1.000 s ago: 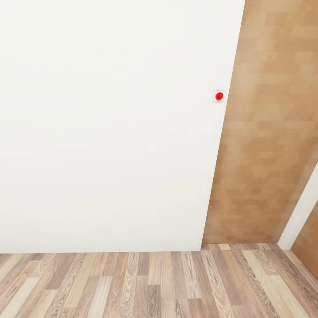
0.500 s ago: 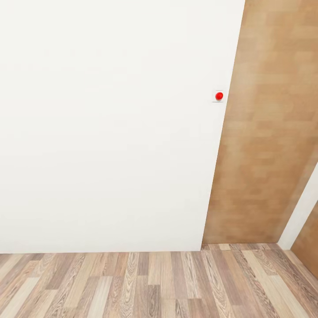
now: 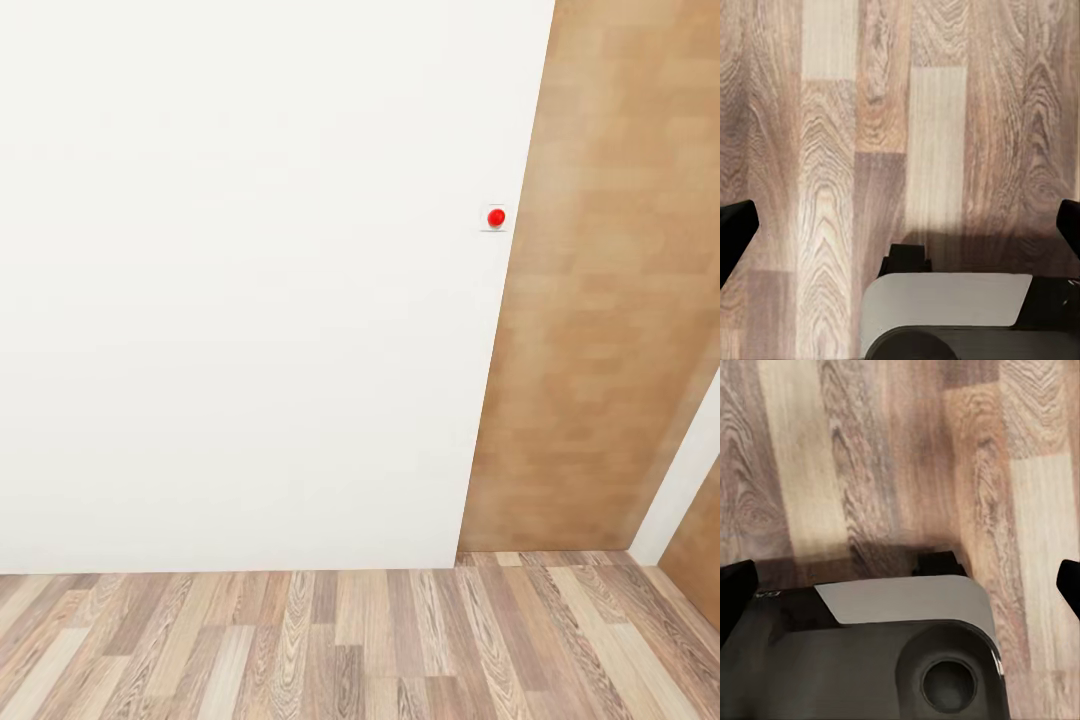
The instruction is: Put all the toys in the child's room - the three board games (two on the bed and one on the table), the two jigsaw puzzles on the table, and the tennis ball on the table - inside the toy box on the table in the child's room.
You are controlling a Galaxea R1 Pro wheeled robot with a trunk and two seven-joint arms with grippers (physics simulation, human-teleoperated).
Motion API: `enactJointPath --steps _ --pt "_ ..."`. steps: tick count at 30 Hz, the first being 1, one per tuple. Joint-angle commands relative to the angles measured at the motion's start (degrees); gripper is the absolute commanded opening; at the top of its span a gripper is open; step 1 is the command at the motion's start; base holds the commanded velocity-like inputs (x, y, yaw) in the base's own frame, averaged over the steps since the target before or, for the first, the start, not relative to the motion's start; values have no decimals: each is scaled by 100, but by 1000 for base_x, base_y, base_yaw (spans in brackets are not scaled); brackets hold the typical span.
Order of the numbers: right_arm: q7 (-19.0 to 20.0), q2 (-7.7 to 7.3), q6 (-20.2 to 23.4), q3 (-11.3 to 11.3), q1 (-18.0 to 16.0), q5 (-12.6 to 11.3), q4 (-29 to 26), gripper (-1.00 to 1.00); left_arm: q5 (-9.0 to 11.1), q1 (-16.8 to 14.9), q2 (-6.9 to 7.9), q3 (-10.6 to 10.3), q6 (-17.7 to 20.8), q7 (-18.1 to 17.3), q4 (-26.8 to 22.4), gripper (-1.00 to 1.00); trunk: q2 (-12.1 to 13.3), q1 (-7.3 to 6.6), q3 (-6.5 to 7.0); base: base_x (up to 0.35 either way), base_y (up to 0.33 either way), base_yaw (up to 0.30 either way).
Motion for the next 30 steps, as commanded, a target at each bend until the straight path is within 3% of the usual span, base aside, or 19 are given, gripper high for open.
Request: enactJointPath --steps 1,6,16,30 --pt "-5 3 38 -13 -57 -67 -24 100 7 -51 -2 5 -16 59 -15 100 -3 0 -7 0 0 0" --pt "-182 24 331 -22 -469 -126 -163 100 12 -466 5 5 30 274 -74 100 -3 0 -7 0 0 0" --pt "-787 93 538 -48 -1253 -144 -243 100 23 -1242 -10 12 267 335 -89 100 -3 0 -7 0 0 0" --pt "-853 106 527 -41 -1433 -138 -250 100 29 -1433 3 27 300 315 -109 100 -3 0 -7 0 0 0"
